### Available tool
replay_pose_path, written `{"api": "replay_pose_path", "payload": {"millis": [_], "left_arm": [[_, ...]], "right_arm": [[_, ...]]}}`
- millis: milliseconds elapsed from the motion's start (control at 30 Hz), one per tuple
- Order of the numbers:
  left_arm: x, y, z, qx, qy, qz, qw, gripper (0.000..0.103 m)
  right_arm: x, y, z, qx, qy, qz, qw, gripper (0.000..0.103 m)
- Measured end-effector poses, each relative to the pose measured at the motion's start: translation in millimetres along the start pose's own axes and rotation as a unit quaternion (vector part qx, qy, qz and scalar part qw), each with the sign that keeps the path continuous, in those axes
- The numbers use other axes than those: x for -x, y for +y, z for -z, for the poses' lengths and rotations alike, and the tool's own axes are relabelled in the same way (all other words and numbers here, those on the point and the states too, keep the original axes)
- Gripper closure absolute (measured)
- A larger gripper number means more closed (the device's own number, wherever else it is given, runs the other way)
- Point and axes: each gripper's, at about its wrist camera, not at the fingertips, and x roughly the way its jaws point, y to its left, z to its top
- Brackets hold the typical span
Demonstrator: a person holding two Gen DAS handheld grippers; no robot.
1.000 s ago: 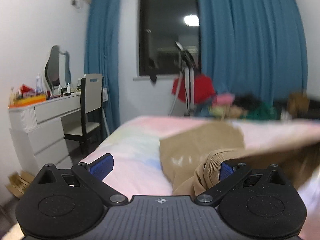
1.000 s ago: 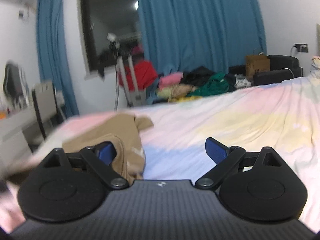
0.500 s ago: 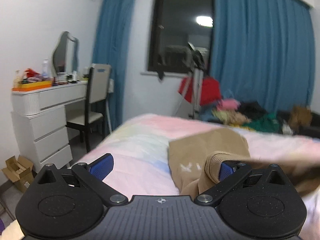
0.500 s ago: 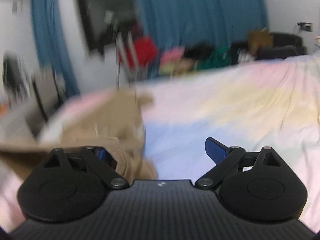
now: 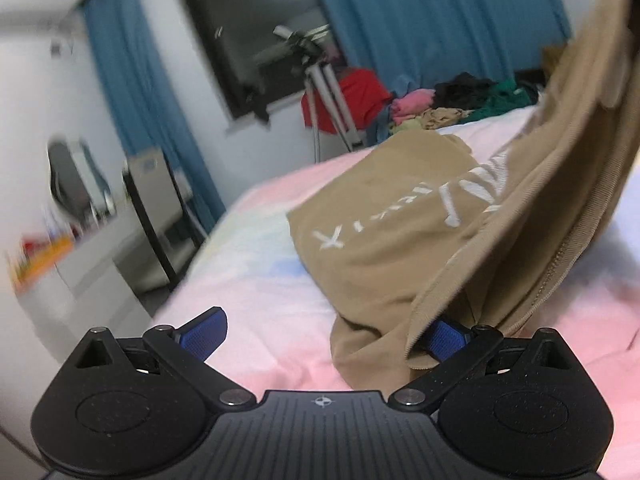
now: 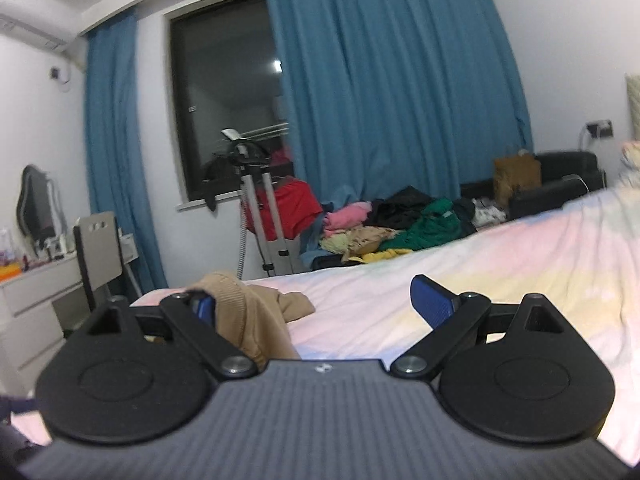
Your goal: Fold clothes
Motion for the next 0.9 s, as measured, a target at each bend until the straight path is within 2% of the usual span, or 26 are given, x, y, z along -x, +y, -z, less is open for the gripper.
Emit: {"api": "replay_pose_path", "payload": {"millis": [133,200,367,467,567,600,700,800,900], "left_arm": [[16,6,-3,0.037,-0.036,0.042,0.9978,0.0],[23,7,-7,0.047,-0.059,0.052,0.9958,0.0],[19,-16,-20,0.021,-0.083,0.065,0.9941,0.0],[6,-34,-30,-0.014,-0.057,0.029,0.9978,0.001],[-3,-25,-36,0.015,-0.052,-0.019,0.9983,0.001],[-4,-15,-37,0.04,-0.052,-0.03,0.9974,0.001],[-1,15,-37,0.105,-0.063,-0.063,0.9904,0.0],[8,42,-40,0.155,-0.079,-0.089,0.9806,0.0],[21,61,-38,0.191,-0.092,-0.109,0.9711,0.0]], "right_arm": [[3,2,0,0.007,0.009,-0.004,1.0,0.009],[3,1,1,0.001,0.016,-0.007,1.0,0.009],[3,5,3,0.002,0.018,-0.014,1.0,0.009],[3,6,5,0.006,0.022,-0.015,1.0,0.009],[0,2,7,-0.004,0.033,-0.011,0.999,0.009],[-2,1,8,-0.007,0.037,-0.009,0.999,0.009],[-9,4,12,-0.004,0.053,-0.004,0.999,0.009],[-18,14,19,0.026,0.079,0.001,0.997,0.009],[-29,24,32,0.059,0.13,-0.003,0.99,0.009]]}}
